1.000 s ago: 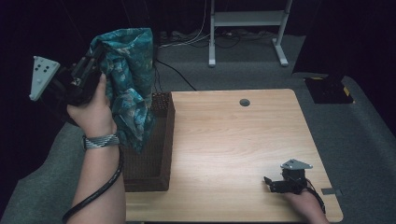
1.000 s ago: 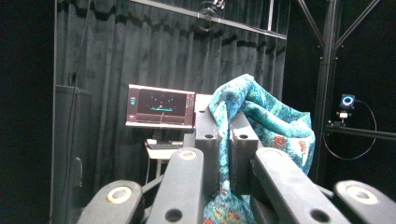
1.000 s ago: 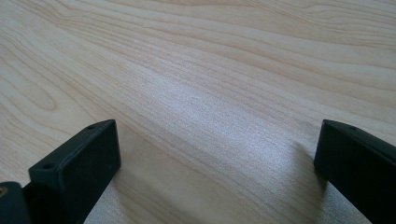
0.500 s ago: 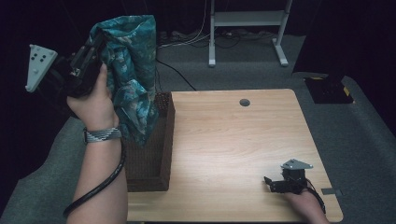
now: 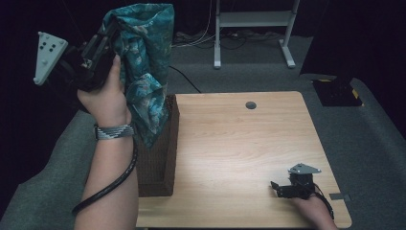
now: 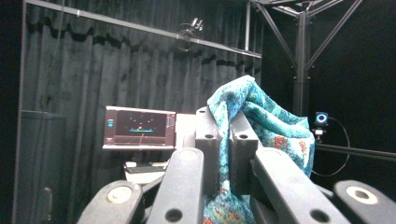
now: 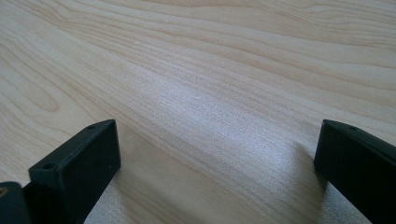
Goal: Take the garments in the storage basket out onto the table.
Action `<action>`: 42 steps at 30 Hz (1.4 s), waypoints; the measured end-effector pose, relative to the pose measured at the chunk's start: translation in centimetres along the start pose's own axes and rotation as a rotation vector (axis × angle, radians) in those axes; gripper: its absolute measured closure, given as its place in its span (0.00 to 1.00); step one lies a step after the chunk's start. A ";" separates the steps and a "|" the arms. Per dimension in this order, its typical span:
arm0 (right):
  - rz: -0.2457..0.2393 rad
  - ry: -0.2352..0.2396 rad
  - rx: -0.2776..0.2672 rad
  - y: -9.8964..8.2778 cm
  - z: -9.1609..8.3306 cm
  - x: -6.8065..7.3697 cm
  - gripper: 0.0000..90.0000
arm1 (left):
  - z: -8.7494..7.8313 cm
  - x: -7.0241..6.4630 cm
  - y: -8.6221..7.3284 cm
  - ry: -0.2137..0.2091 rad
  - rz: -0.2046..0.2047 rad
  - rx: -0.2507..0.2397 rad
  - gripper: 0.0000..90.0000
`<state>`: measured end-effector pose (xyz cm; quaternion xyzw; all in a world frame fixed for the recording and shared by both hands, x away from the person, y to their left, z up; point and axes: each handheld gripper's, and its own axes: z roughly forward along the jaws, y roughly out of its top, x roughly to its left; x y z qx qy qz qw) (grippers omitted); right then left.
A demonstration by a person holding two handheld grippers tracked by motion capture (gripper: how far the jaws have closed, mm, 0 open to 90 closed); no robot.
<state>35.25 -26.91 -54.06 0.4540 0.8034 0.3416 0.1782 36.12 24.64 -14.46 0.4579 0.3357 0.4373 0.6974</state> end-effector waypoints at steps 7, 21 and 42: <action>-0.002 0.001 -0.001 0.0 0.0 0.0 0.00 | 1.2 -1.6 0.3 -0.037 -0.002 -0.007 0.95; 0.000 0.003 -0.001 0.0 0.0 0.0 0.00 | 3.9 -5.4 -0.3 -0.117 -0.024 -0.002 0.95; 0.001 0.011 -0.002 0.0 0.0 -0.1 0.00 | 7.5 -10.7 -3.1 -0.218 -0.054 0.044 0.95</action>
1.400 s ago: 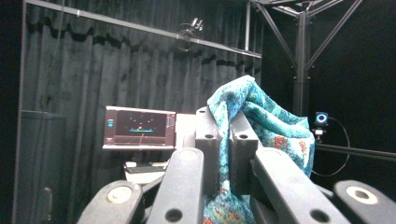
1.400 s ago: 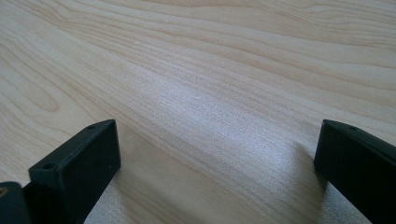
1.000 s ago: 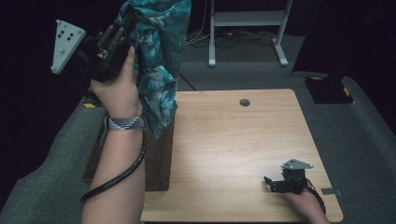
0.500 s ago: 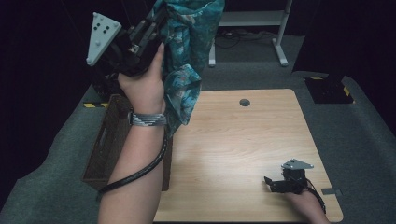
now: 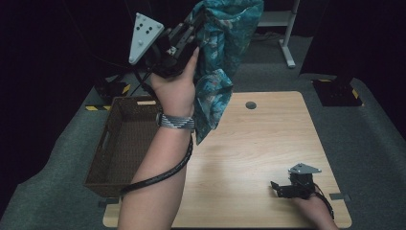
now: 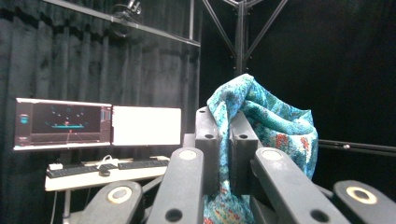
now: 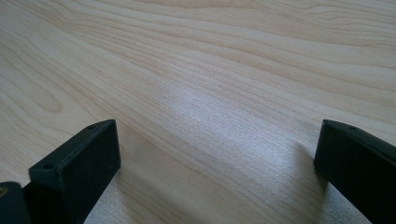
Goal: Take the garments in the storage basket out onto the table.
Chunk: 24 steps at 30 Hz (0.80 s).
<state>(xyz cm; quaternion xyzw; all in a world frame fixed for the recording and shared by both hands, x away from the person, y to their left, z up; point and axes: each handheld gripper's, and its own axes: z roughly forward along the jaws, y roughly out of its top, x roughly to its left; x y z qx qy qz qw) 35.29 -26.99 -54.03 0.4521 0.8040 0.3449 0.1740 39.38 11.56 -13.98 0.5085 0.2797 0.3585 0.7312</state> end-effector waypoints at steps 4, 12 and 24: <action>0.000 0.001 -0.001 0.0 0.0 0.0 0.00 | 0.7 -0.6 -0.6 -0.012 -0.001 0.014 0.95; -0.002 0.003 0.000 0.0 0.0 0.0 0.00 | 2.1 -1.9 -1.4 -0.038 -0.007 0.020 0.95; -0.004 0.006 -0.001 0.0 0.0 0.0 0.00 | 3.8 -4.0 -2.6 -0.070 -0.010 0.034 0.95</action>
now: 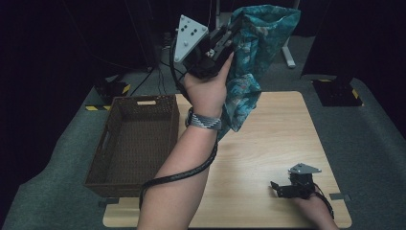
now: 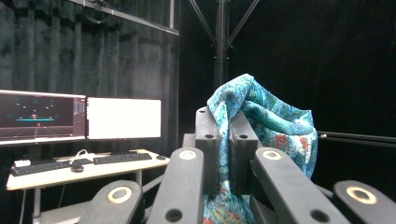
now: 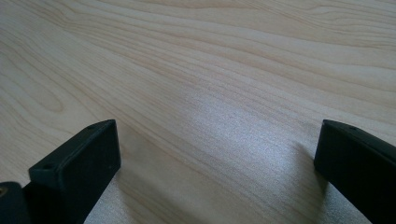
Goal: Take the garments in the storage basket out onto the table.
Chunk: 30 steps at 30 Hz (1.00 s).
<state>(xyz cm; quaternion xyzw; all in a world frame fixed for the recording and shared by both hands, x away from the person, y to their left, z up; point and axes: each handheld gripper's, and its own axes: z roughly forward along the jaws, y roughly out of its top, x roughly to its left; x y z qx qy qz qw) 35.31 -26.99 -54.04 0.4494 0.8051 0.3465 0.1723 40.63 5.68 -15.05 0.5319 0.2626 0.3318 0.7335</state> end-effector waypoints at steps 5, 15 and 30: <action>-0.001 0.002 0.000 0.0 0.0 0.0 0.00 | 0.7 -0.9 -0.8 -0.015 -0.012 0.007 0.95; 0.000 0.008 -0.002 0.0 0.0 -0.1 0.00 | 1.6 -2.9 -3.2 -0.041 -0.015 0.029 0.95; 0.006 0.014 -0.004 0.0 0.0 -0.1 0.00 | 3.0 -5.4 -7.3 -0.078 -0.065 0.074 0.95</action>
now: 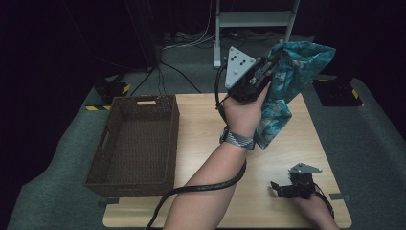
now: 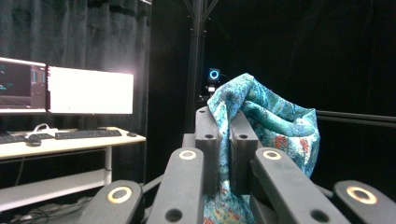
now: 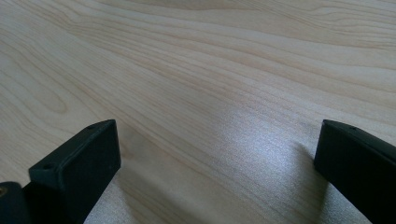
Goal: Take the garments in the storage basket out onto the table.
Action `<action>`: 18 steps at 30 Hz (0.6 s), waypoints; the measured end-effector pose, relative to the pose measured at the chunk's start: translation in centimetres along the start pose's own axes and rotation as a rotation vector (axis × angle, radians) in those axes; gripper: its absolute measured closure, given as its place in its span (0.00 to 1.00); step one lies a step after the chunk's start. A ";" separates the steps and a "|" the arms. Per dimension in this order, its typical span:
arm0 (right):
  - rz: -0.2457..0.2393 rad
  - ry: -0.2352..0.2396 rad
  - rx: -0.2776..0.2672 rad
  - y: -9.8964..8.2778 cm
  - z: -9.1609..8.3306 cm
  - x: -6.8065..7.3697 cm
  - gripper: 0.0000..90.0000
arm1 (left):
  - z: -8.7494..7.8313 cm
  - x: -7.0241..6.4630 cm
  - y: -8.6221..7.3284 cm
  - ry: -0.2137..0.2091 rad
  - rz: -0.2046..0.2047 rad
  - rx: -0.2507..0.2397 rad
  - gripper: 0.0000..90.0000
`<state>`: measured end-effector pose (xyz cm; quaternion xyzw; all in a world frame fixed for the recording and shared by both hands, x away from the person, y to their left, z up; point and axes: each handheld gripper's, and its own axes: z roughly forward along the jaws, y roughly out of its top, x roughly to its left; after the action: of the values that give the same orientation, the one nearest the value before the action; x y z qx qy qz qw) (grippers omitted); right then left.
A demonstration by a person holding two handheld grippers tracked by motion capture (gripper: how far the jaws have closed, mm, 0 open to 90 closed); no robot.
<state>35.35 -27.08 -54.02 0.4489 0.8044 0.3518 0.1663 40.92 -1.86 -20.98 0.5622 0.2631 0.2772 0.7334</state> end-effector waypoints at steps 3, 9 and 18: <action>-0.002 0.001 -0.001 0.0 0.0 0.0 0.00 | 0.3 -0.4 -0.5 -0.010 -0.020 -0.003 0.95; -0.005 0.004 -0.001 0.0 0.0 0.0 0.00 | 0.8 -1.2 -1.5 -0.022 -0.046 0.001 0.95; -0.005 0.006 -0.001 0.0 0.0 0.0 0.00 | 0.6 -0.3 -3.9 0.028 -0.045 0.050 0.95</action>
<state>35.38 -27.07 -54.03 0.4456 0.8059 0.3532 0.1653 41.55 -3.34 -24.62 0.5702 0.2928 0.2618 0.7215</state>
